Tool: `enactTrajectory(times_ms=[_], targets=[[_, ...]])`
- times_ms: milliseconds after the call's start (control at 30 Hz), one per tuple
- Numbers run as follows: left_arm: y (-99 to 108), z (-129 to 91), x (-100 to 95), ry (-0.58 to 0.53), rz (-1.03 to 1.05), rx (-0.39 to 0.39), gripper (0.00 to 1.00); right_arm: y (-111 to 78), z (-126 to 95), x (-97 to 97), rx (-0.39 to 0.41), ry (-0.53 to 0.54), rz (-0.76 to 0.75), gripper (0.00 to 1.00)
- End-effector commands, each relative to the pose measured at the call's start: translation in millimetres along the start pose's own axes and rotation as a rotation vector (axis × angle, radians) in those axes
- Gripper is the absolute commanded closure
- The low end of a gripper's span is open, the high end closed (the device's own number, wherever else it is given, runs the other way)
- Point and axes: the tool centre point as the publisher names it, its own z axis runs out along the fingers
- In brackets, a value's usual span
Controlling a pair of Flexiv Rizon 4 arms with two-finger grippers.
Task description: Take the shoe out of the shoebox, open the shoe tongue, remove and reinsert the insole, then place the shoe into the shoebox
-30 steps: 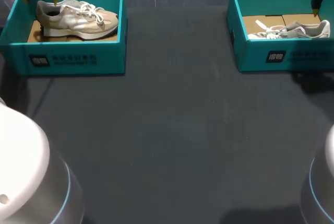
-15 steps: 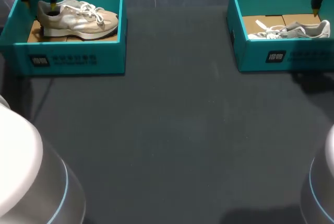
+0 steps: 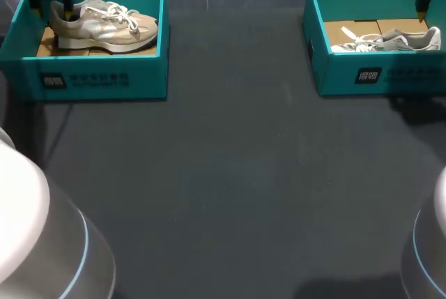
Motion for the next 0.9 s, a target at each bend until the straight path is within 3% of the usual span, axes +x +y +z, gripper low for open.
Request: enactTrajectory(times_ms=[33,267,533,600,800,867,900], targets=[[6,6,-1.0,0.004,0.001,0.016,0.26,-1.0,0,-0.2,-0.001,0.000,0.000,0.00],[5,13,0.4,0.008,0.000,0.019,0.27,-1.0,0,-0.2,-0.001,0.000,0.000,0.00],[2,19,2.7,0.011,0.004,0.019,0.41,-1.0,0,-0.2,-0.001,0.000,0.000,0.00],[2,19,3.3,0.011,0.005,0.019,0.54,-1.0,0,-0.2,-0.001,0.000,0.000,0.00],[-1,18,4.8,0.013,0.023,0.012,0.71,-1.0,0,-0.2,-0.001,0.000,0.000,0.00],[-2,18,5.2,0.014,0.025,0.011,0.84,-1.0,0,-0.2,-0.001,0.000,0.000,0.00],[-3,19,5.6,0.015,0.026,0.010,0.99,-1.0,0,-0.2,-0.001,0.000,0.000,0.00]])
